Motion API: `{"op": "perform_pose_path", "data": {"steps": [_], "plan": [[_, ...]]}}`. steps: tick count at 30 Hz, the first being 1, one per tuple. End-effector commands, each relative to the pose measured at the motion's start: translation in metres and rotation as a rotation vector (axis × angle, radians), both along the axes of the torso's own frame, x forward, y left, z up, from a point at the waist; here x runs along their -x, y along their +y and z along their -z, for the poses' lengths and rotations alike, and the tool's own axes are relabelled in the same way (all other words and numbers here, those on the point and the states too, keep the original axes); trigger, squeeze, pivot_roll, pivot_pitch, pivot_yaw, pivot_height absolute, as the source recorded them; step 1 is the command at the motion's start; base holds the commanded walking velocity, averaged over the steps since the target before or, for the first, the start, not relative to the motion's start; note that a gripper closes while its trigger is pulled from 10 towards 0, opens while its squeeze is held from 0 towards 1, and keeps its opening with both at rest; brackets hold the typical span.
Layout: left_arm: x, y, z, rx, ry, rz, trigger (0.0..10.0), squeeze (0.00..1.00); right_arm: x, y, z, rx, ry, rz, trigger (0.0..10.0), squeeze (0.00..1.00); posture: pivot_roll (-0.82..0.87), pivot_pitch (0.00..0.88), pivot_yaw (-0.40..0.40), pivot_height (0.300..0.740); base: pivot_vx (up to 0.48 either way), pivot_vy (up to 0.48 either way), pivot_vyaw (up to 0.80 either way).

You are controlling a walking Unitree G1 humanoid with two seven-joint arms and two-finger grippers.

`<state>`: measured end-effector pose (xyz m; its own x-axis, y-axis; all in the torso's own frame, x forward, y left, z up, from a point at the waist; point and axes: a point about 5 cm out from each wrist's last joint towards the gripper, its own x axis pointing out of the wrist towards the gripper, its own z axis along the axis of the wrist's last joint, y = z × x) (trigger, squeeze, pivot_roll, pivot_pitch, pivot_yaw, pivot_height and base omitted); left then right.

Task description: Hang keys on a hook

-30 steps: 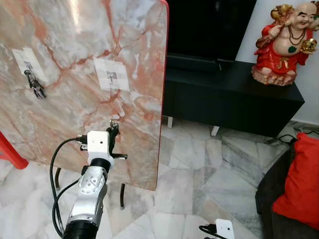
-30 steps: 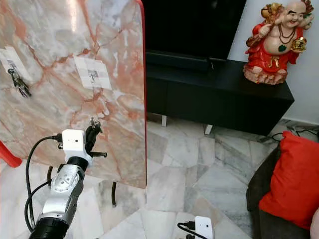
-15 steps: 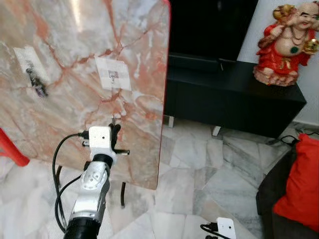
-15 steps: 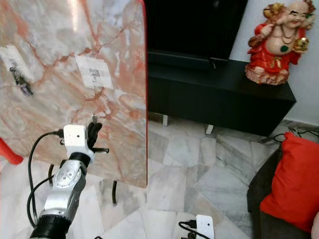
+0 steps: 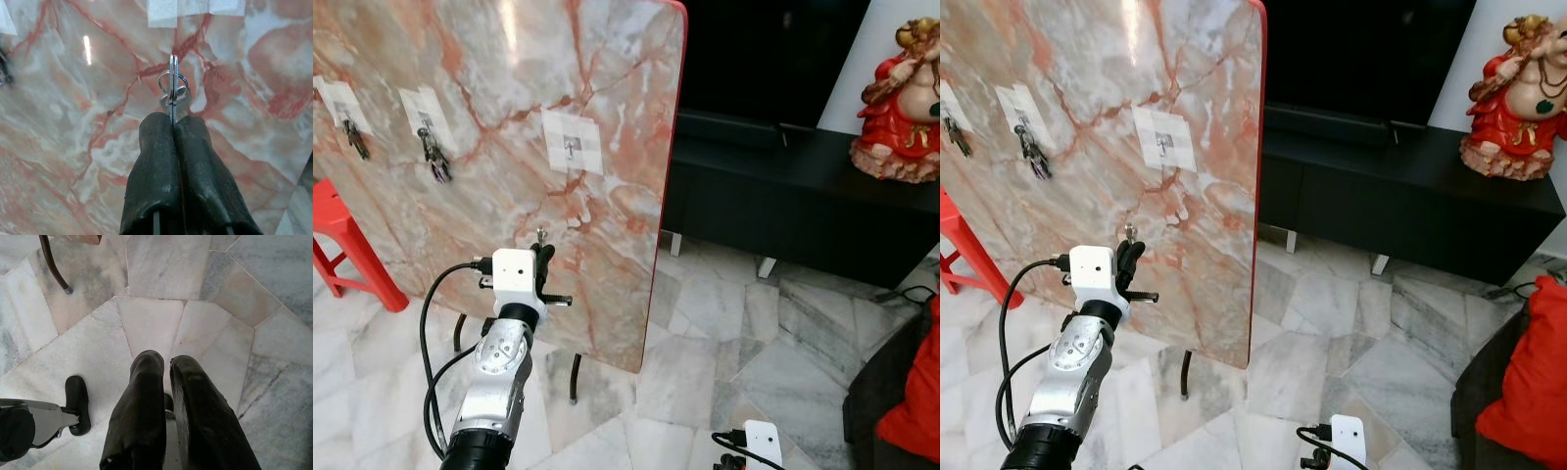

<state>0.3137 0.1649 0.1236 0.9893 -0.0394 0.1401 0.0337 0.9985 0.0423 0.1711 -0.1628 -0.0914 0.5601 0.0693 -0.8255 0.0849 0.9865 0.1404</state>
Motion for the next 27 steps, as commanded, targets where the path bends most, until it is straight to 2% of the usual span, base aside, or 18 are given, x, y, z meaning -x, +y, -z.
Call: {"op": "perform_pose_path", "data": {"steps": [1, 12, 27], "plan": [[-0.0006, -0.0015, -0.0029, -0.001, -0.004, 0.012, 10.0, 0.0, 0.0007, -0.0008, 0.0004, -0.001, 0.006, 0.013, 10.0, 0.0, 0.01, 0.0, -0.046, 0.74, 0.0, 0.0, 0.0], [0.0001, -0.0028, -0.0015, -0.004, 0.005, 0.025, 10.0, 0.0, 0.0013, 0.0, 0.0007, 0.0, 0.009, 0.011, 10.0, 0.0, 0.01, 0.0, -0.042, 0.74, 0.0, 0.0, 0.0], [-0.0011, -0.0058, -0.0053, -0.012, -0.011, 0.044, 10.0, 0.0, -0.0003, 0.0002, 0.0001, -0.005, 0.005, 0.02, 10.0, 0.0, 0.01, 0.0, -0.042, 0.74, 0.295, 0.0, 0.0]]}}
